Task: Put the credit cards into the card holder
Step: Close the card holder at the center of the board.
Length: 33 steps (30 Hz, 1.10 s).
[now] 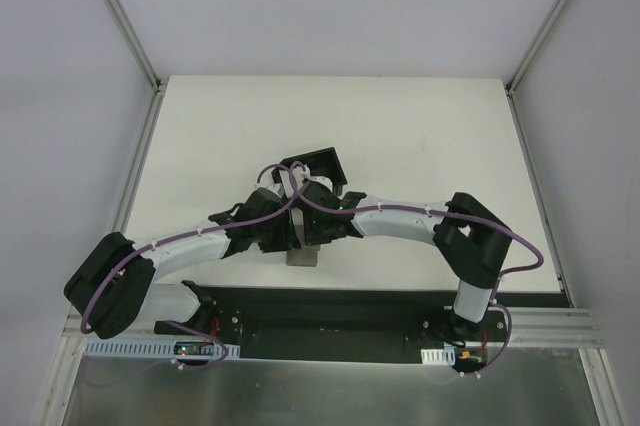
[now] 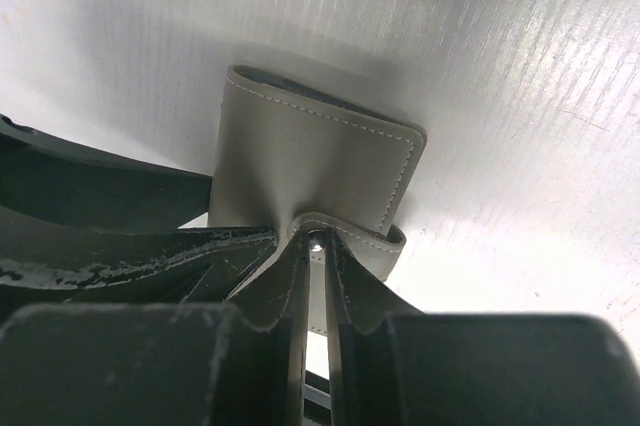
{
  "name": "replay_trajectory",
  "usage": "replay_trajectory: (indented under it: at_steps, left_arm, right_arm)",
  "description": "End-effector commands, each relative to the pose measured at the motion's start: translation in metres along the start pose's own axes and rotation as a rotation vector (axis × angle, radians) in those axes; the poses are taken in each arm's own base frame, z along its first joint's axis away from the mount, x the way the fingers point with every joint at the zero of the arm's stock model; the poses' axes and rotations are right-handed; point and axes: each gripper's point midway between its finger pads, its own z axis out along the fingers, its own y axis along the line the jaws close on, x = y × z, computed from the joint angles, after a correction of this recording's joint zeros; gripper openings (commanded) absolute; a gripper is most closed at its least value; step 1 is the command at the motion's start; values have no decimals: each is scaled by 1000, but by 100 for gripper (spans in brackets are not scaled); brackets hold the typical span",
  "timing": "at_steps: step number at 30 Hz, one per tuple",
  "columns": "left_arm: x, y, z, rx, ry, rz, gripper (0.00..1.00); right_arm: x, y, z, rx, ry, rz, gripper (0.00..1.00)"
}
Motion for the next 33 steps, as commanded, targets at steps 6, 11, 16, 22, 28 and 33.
replay_trajectory:
  at_steps: [6,11,16,22,28,33]
  left_arm:
    - [33,39,-2,-148,89,-12,41]
    - [33,40,-3,-154,81,-19,42]
    - [33,41,-3,-156,76,-25,42]
    - [33,41,-2,-156,72,-27,42]
    - [33,42,-3,-156,67,-30,42]
    - [34,44,-3,-160,66,-31,42]
  right_arm:
    - [52,-27,18,112,180,-3,9]
    - [55,-36,17,163,185,-5,8]
    - [57,-45,16,221,184,-21,8]
    - [61,-48,17,256,188,-45,8]
    - [67,-55,17,299,203,-69,7]
    - [71,-56,18,315,213,-85,7]
